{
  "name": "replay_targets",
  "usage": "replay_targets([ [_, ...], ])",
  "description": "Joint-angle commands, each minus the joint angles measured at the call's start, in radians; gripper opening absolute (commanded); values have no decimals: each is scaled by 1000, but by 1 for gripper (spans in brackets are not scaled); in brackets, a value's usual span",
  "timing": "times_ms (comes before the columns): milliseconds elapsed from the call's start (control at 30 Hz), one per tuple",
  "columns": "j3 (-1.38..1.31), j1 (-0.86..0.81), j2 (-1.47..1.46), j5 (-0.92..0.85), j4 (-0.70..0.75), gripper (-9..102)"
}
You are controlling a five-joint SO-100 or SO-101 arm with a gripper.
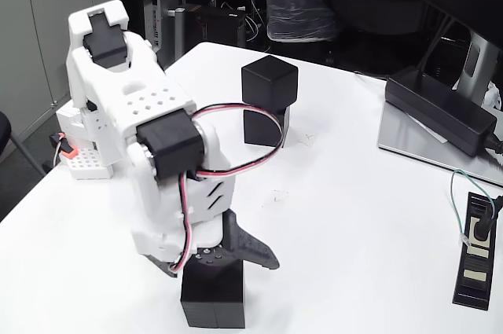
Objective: Stack the three blocks in an ordered color.
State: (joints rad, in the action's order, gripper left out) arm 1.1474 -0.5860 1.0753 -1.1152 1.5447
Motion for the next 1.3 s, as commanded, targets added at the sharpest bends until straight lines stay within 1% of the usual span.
replay_targets([
  [0, -43, 2, 3, -11, -49, 47],
  [100, -40, 0, -2, -11, -83, 46],
  [367, -34, 0, -2, -11, -97, 41],
  [800, -26, 2, -2, -9, -97, 24],
  [900, -29, 3, -2, 26, -95, 21],
  [1033, -43, 15, 12, 117, -89, 16],
  [1200, -91, 120, 14, 190, -80, 12],
  [1267, -121, 152, 23, 215, -55, 11],
])
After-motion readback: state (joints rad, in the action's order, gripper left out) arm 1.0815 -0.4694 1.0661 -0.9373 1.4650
